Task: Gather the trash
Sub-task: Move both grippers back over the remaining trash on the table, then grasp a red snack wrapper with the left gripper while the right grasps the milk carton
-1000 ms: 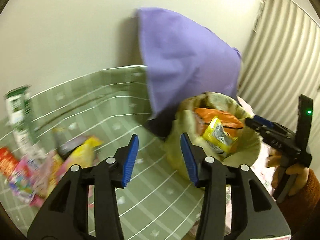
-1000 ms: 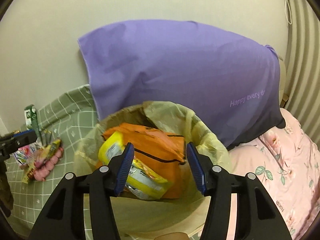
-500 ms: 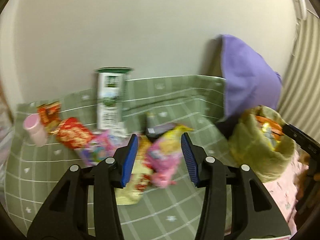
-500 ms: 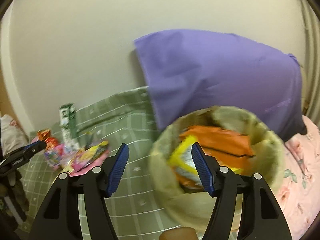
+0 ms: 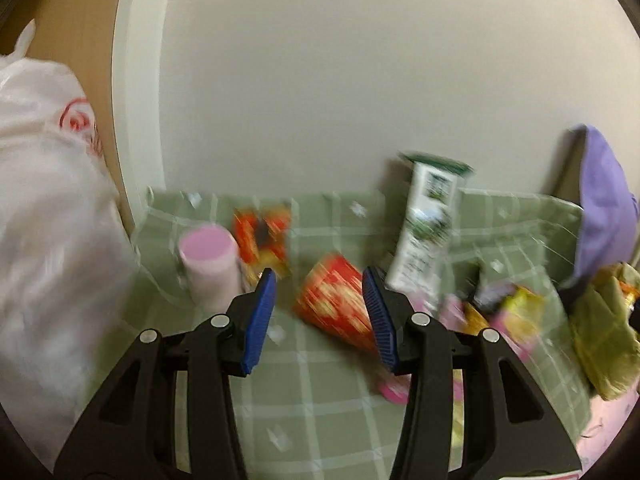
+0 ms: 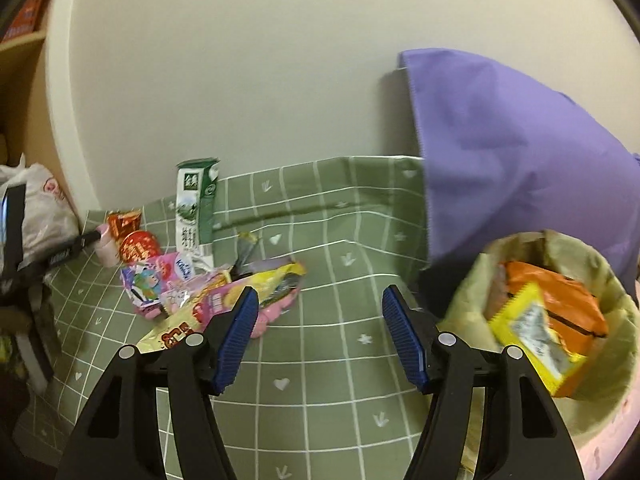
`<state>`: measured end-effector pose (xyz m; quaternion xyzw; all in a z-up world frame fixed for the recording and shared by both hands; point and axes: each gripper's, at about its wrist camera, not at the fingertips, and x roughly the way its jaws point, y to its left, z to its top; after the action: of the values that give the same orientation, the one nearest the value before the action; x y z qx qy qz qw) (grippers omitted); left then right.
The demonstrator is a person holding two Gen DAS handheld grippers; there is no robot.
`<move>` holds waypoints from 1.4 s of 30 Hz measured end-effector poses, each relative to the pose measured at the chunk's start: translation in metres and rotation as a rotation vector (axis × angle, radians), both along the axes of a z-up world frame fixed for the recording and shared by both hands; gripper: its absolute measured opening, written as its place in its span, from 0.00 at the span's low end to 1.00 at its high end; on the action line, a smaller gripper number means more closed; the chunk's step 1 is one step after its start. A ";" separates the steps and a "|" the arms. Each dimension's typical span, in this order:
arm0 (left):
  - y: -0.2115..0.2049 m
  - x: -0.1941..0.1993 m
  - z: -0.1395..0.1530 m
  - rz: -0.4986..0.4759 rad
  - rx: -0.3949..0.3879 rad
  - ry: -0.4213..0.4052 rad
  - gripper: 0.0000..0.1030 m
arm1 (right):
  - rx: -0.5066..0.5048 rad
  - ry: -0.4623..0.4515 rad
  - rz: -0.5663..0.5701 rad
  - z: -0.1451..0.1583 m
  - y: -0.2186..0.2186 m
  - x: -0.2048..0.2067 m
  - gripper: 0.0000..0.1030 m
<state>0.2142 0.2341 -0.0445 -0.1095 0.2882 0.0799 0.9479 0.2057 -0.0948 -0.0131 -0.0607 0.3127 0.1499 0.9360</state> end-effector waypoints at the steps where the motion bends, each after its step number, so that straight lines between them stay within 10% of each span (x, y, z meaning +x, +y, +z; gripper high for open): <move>1: 0.011 0.010 0.001 0.001 0.013 0.001 0.41 | 0.000 0.000 0.004 -0.001 0.002 0.001 0.59; 10: 0.062 0.084 -0.026 0.092 0.027 0.136 0.41 | 0.035 0.066 -0.014 -0.017 0.007 0.024 0.59; 16: 0.047 0.093 -0.027 -0.013 0.074 0.159 0.12 | 0.041 0.147 -0.009 -0.042 0.013 0.036 0.59; 25: 0.011 0.010 0.030 -0.063 -0.102 0.053 0.07 | 0.059 0.191 0.049 -0.059 0.020 0.044 0.58; 30: -0.019 -0.010 0.002 -0.127 -0.284 0.148 0.07 | 0.112 0.219 0.074 -0.063 0.027 0.057 0.58; 42: -0.013 -0.039 -0.004 -0.100 -0.282 0.164 0.07 | 0.103 0.094 0.160 -0.022 0.093 0.108 0.46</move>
<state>0.1752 0.2213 -0.0485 -0.2203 0.3782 0.0002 0.8991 0.3133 -0.0017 -0.0353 -0.0303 0.3422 0.2425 0.9073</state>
